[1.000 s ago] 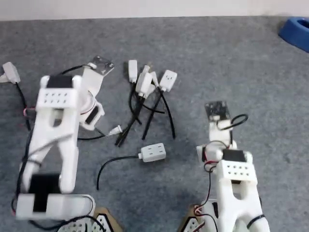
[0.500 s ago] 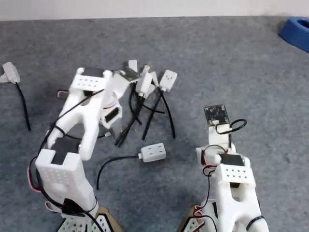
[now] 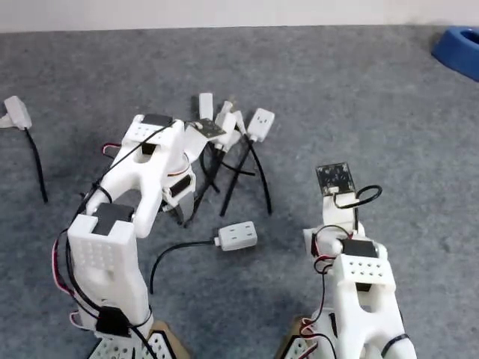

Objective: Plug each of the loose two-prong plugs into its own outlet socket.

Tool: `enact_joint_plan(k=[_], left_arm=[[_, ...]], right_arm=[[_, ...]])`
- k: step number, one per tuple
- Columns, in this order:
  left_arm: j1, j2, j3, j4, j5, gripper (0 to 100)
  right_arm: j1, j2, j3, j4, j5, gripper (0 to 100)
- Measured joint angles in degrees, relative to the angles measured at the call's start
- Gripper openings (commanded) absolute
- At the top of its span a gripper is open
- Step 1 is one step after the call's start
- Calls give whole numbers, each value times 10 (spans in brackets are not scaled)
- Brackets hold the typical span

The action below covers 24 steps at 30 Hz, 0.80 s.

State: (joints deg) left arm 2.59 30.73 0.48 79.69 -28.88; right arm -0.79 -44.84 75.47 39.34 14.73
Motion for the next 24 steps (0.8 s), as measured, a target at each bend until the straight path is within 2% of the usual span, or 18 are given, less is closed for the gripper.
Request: enact_joint_plan(k=[3, 7, 11, 20, 24], left_arm=[[2, 8, 0, 0, 1, 117], [3, 12, -13, 4, 1, 44], [12, 8, -56, 57, 1, 10], [57, 8, -157, 174, 1, 7], [58, -19, -184, 198, 1, 11]], right_arm=[[0, 0, 0, 0, 0, 10], [1, 0, 0, 0, 0, 10], [0, 0, 0, 0, 0, 10], [0, 0, 0, 0, 0, 10], [11, 0, 0, 0, 4, 10]])
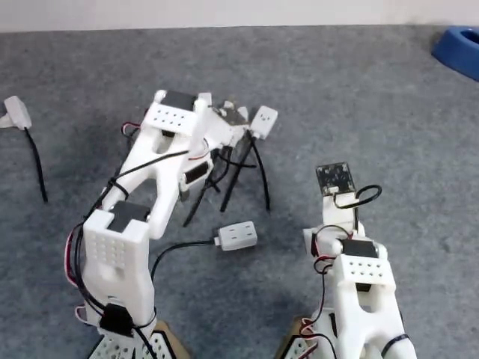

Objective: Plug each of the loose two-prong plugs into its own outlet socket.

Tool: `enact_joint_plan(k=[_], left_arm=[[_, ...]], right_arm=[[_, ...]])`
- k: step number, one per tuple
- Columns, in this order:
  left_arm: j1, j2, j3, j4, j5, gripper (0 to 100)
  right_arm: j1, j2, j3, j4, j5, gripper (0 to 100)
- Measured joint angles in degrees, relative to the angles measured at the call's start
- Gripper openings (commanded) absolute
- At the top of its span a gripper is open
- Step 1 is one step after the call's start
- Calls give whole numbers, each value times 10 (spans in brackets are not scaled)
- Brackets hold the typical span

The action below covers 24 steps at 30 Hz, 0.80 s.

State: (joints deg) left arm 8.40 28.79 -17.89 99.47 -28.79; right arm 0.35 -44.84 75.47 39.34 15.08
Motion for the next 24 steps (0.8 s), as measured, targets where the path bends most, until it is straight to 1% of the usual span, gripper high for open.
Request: enact_joint_plan(k=[3, 7, 9, 11, 15, 17, 19, 22, 24], left_arm=[[0, -29, -2, 4, 0, 32], [-1, -63, -9, 4, 0, 143], [-11, -65, -9, 4, -1, 184], [-28, -65, -9, 4, 0, 174], [-58, -53, -9, 4, -1, 97], [-65, -47, -9, 4, -13, 79], [-65, -41, -9, 4, -24, 102], [-64, -33, -9, 4, -29, 169], [-64, -25, -9, 1, -31, 189]], right_arm=[[34, 0, 0, 0, 0, 10], [39, 0, 0, 0, 0, 10], [38, 0, 0, 0, 0, 10], [38, 0, 0, 0, 0, 10], [38, 0, 0, 0, 0, 10], [38, 0, 0, 0, 0, 10], [38, 0, 0, 0, 0, 10], [38, 0, 0, 0, 0, 10], [38, 0, 0, 0, 0, 10]])
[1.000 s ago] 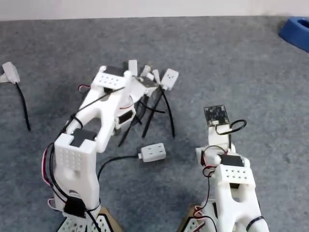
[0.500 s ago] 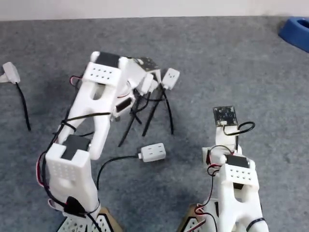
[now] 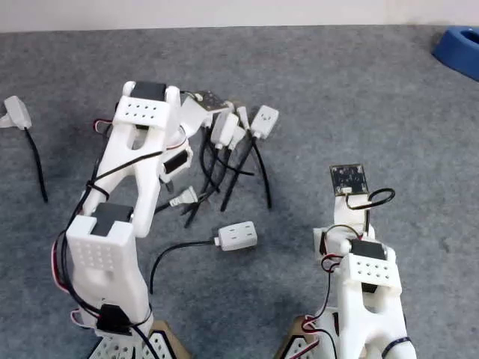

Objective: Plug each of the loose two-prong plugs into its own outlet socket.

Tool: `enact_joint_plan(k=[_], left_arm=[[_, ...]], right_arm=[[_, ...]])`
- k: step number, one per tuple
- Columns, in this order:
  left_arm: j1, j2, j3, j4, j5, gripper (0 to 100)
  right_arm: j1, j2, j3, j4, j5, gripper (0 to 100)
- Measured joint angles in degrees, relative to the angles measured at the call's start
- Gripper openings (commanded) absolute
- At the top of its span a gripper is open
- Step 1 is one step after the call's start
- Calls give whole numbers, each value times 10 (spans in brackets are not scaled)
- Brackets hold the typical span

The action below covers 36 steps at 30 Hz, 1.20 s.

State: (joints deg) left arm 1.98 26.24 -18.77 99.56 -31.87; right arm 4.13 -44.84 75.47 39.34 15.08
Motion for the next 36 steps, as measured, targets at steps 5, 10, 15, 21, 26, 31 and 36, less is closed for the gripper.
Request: enact_joint_plan(k=[5, 10, 15, 21, 26, 31, 36], left_arm=[[0, 48, 0, -29, 0, 189], [5, 94, 0, -59, 0, 189], [18, 110, -12, -74, 0, 117], [20, 149, -19, -76, -2, 5], [20, 158, -40, -69, -3, 5], [19, 163, -136, 0, -2, 5], [55, 133, -157, 11, 2, 7]], right_arm=[[0, 0, 0, 0, 0, 10], [0, 0, 0, 0, 0, 10], [0, 0, 0, 0, 0, 10], [0, 0, 0, 0, 0, 10], [26, 0, -3, 1, 0, 10], [111, 0, -55, 70, 25, 10], [207, 0, -91, 94, 33, 10]])
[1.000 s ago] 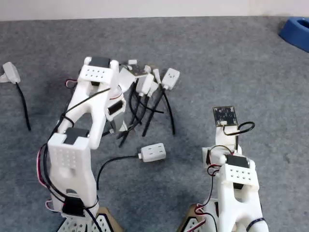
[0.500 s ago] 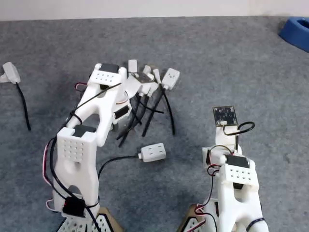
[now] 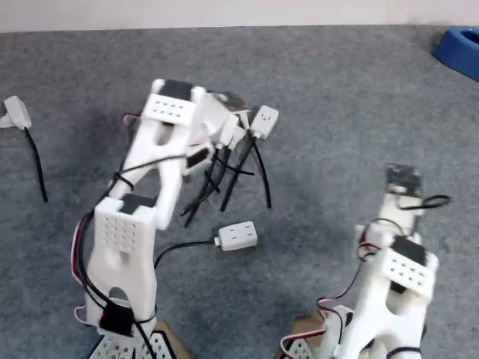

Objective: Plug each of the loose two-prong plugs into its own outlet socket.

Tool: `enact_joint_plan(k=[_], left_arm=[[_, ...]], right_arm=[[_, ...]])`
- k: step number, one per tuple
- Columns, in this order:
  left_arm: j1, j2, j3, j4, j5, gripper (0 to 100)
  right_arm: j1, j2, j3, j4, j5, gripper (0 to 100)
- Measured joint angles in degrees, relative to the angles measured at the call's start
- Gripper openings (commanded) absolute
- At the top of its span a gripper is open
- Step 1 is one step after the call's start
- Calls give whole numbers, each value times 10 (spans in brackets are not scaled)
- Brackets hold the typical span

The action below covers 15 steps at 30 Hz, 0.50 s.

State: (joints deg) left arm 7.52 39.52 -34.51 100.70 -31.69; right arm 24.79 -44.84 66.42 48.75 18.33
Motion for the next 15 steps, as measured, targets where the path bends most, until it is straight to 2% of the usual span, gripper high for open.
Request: enact_joint_plan(k=[8, 15], left_arm=[[160, -66, 21, 3, 0, 7], [309, -77, -4, 3, -2, 7]], right_arm=[[154, 0, -7, 1, 12, 53], [206, 0, -7, 1, 21, 53]])
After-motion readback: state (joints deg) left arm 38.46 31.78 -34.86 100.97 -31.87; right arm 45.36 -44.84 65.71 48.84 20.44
